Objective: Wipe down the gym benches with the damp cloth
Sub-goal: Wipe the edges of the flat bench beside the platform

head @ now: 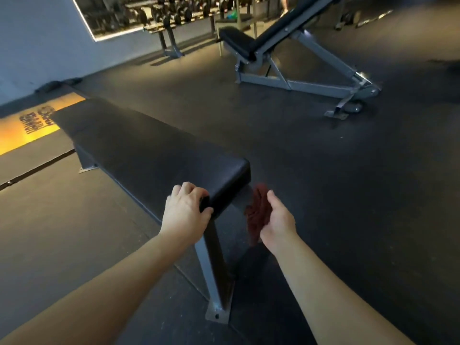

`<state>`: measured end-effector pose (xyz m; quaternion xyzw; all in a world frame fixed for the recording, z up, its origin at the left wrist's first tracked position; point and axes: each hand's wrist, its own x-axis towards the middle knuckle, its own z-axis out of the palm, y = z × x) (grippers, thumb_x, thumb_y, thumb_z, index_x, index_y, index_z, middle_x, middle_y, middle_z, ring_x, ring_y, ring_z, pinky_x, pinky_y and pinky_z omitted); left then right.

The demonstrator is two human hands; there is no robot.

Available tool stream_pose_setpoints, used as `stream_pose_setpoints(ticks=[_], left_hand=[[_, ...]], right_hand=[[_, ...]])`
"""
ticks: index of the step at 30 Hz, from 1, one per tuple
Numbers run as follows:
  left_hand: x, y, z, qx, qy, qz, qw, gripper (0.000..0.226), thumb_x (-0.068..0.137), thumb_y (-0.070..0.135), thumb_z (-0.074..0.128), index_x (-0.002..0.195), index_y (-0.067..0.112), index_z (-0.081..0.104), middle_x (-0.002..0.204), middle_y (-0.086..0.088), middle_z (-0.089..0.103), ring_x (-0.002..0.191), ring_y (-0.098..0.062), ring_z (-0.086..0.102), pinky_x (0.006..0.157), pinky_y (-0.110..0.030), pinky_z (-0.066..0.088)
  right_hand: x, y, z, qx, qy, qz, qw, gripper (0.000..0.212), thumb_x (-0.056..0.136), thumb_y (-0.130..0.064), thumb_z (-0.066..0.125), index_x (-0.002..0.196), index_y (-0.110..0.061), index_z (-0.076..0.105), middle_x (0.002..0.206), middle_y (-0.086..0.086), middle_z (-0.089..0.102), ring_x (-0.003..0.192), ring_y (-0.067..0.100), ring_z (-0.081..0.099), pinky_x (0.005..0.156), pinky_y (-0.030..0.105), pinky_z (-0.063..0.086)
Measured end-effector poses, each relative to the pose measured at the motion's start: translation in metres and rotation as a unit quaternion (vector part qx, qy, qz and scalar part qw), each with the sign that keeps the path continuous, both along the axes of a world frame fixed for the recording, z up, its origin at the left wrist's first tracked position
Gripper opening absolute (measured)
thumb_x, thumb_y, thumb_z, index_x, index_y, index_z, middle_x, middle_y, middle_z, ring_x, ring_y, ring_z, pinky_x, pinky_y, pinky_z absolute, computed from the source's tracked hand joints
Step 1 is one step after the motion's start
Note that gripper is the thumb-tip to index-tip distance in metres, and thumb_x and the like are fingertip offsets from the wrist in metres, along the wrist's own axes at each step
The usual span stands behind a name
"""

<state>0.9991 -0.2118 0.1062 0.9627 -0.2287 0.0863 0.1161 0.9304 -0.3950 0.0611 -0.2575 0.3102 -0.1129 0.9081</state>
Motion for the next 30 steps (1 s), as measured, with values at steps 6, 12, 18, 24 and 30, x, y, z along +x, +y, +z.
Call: stream_pose_setpoints(ticks=[6,12,18,24,30], left_hand=[[0.0,0.005,-0.006,-0.016,-0.045,0.008,0.999,0.038,0.09,0.046,0.07,0.123,0.029,0.07,0.116,0.004,0.054,0.11,-0.023,0.044,0.095,-0.039,0.041],[-0.018,0.021,-0.019,-0.062,-0.086,0.058,0.993,0.037,0.091,0.048,0.069,0.125,0.032,0.071,0.118,0.006,0.055,0.112,-0.023,0.042,0.095,-0.041,0.038],[-0.01,0.017,-0.025,-0.078,-0.087,0.047,0.992,0.034,0.092,0.045,0.068,0.121,0.029,0.073,0.116,0.011,0.052,0.109,-0.018,0.04,0.093,-0.037,0.034],[-0.011,0.019,-0.028,-0.1,-0.083,0.048,0.99,0.036,0.092,0.046,0.068,0.124,0.029,0.073,0.117,0.013,0.05,0.112,-0.018,0.037,0.093,-0.036,0.03],[-0.009,0.019,-0.026,-0.091,-0.081,0.05,0.991,0.036,0.092,0.046,0.07,0.123,0.029,0.074,0.115,0.012,0.051,0.111,-0.019,0.039,0.094,-0.038,0.034]], right_hand=[[0.045,0.004,-0.009,-0.266,-0.01,-0.012,0.964,0.016,0.101,-0.029,0.064,0.106,-0.035,0.078,0.12,-0.007,0.074,0.112,0.016,0.069,0.106,0.044,0.052],[0.038,0.026,-0.03,-0.482,0.013,-0.015,0.876,0.037,0.097,-0.022,0.069,0.134,-0.023,0.067,0.125,-0.014,0.053,0.116,0.007,0.054,0.1,0.023,0.042],[0.05,0.04,-0.05,-0.463,-0.004,-0.097,0.881,0.027,0.095,-0.021,0.073,0.122,-0.019,0.074,0.114,-0.014,0.059,0.1,-0.006,0.058,0.079,0.004,0.044],[0.102,0.001,-0.037,-0.368,0.024,-0.197,0.908,0.019,0.09,-0.015,0.077,0.109,-0.016,0.081,0.106,-0.008,0.069,0.104,0.013,0.069,0.094,0.022,0.052],[0.074,0.015,-0.037,-0.42,0.004,-0.143,0.896,0.018,0.096,-0.019,0.07,0.11,-0.012,0.08,0.117,-0.006,0.066,0.11,0.01,0.063,0.095,0.017,0.047]])
